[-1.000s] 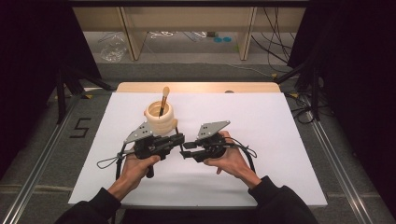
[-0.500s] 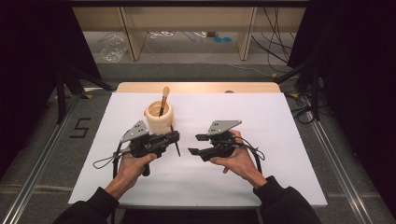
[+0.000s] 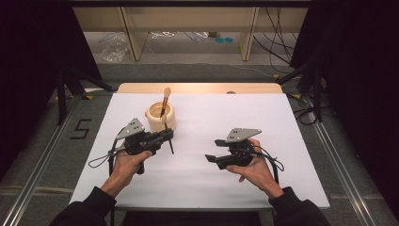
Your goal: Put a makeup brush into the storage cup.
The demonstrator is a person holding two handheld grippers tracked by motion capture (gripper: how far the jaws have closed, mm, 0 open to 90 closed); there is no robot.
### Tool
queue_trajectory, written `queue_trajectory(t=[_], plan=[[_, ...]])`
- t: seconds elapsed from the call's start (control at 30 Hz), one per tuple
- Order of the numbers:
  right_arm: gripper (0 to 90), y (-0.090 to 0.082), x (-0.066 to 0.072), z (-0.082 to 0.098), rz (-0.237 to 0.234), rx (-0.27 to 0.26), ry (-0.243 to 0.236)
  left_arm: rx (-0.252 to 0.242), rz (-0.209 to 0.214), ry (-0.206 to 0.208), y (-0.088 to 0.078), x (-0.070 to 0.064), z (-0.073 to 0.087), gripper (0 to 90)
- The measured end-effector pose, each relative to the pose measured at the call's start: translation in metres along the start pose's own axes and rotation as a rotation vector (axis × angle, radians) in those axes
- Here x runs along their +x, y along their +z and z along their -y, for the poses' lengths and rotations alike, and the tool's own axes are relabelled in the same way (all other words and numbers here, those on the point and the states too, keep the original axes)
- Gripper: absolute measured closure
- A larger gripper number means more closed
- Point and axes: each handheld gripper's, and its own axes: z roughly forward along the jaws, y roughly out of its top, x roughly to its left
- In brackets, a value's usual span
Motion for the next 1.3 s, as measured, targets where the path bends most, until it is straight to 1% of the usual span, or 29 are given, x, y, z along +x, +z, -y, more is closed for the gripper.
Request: queue_trajectory(t=[0.03,0.07,0.1,0.13,0.17,0.27,0.3,0.37,0.4,0.43,0.47,0.5,0.53,0.6,0.67,0.7,0.73,0.8,0.87,0.9,0.93,0.97,1.03,1.07,1.13,1.27,1.3], plan=[[33.2,-0.002,0.000,0.002,0.011,0.005,0.006,0.003,-0.002,0.016,-0.001,0.002,-0.001,82.8],[32.6,-0.002,0.000,0.004,0.017,-0.003,0.003,0.003,-0.009,0.002,-0.001,0.003,-0.001,82.8],[31.4,-0.004,0.000,0.006,0.026,-0.002,0.005,0.005,-0.008,0.018,-0.001,0.004,-0.002,82.8],[30.8,-0.006,0.000,0.008,0.026,0.006,0.008,0.006,-0.012,0.014,-0.002,0.005,-0.002,82.9],[30.4,-0.006,0.000,0.009,0.032,0.002,0.010,0.007,-0.014,0.018,-0.002,0.007,-0.003,82.8],[28.3,-0.011,0.002,0.013,0.047,-0.004,0.033,0.010,-0.020,0.006,-0.003,0.009,-0.004,82.8],[27.8,-0.013,0.002,0.014,0.051,-0.007,0.032,0.010,-0.025,-0.003,-0.004,0.009,-0.004,82.9],[27.4,-0.016,0.002,0.017,0.074,-0.020,0.049,0.009,-0.030,0.004,-0.005,0.012,-0.005,82.8],[27.1,-0.018,0.002,0.018,0.071,-0.021,0.055,0.011,-0.037,-0.002,-0.005,0.013,-0.006,82.8],[26.6,-0.019,0.002,0.020,0.076,-0.020,0.059,0.010,-0.035,0.005,-0.006,0.014,-0.007,82.8],[26.3,-0.021,0.003,0.022,0.081,-0.019,0.066,0.013,-0.039,0.003,-0.006,0.015,-0.007,82.8],[26.1,-0.022,0.002,0.023,0.087,-0.016,0.063,0.005,-0.048,-0.008,-0.007,0.016,-0.008,82.8],[25.9,-0.023,0.003,0.026,0.094,-0.015,0.066,0.007,-0.052,-0.013,-0.007,0.017,-0.008,82.8],[25.7,-0.024,0.003,0.029,0.097,-0.009,0.071,0.008,-0.054,-0.002,-0.008,0.019,-0.010,82.8],[25.4,-0.026,0.004,0.032,0.108,-0.009,0.077,0.006,-0.064,-0.014,-0.009,0.021,-0.011,82.8],[25.4,-0.027,0.004,0.033,0.104,-0.005,0.076,0.010,-0.066,0.001,-0.009,0.022,-0.012,82.8],[25.4,-0.027,0.004,0.034,0.105,-0.009,0.079,0.008,-0.075,-0.008,-0.009,0.022,-0.012,82.8],[25.4,-0.028,0.005,0.036,0.107,-0.014,0.082,0.008,-0.082,0.000,-0.009,0.025,-0.013,82.8],[25.4,-0.030,0.006,0.038,0.112,-0.010,0.090,0.003,-0.092,-0.020,-0.009,0.027,-0.013,82.8],[25.4,-0.031,0.006,0.040,0.110,-0.019,0.094,0.005,-0.091,-0.010,-0.009,0.029,-0.014,82.8],[25.4,-0.032,0.006,0.040,0.114,-0.022,0.104,0.003,-0.097,-0.020,-0.009,0.030,-0.014,82.8],[25.4,-0.032,0.005,0.042,0.109,-0.034,0.102,0.003,-0.095,-0.007,-0.010,0.031,-0.016,82.8],[25.3,-0.035,0.005,0.044,0.113,-0.054,0.121,-0.006,-0.102,-0.011,-0.010,0.033,-0.018,82.8],[25.1,-0.037,0.005,0.044,0.120,-0.052,0.125,-0.007,-0.106,-0.012,-0.011,0.034,-0.020,82.8],[25.1,-0.038,0.005,0.045,0.117,-0.063,0.129,-0.015,-0.109,-0.012,-0.010,0.035,-0.023,82.8],[25.1,-0.041,0.007,0.047,0.117,-0.065,0.136,-0.018,-0.118,-0.016,-0.009,0.039,-0.026,82.8],[25.1,-0.041,0.007,0.047,0.119,-0.076,0.135,-0.015,-0.119,-0.012,-0.009,0.039,-0.027,82.8]])
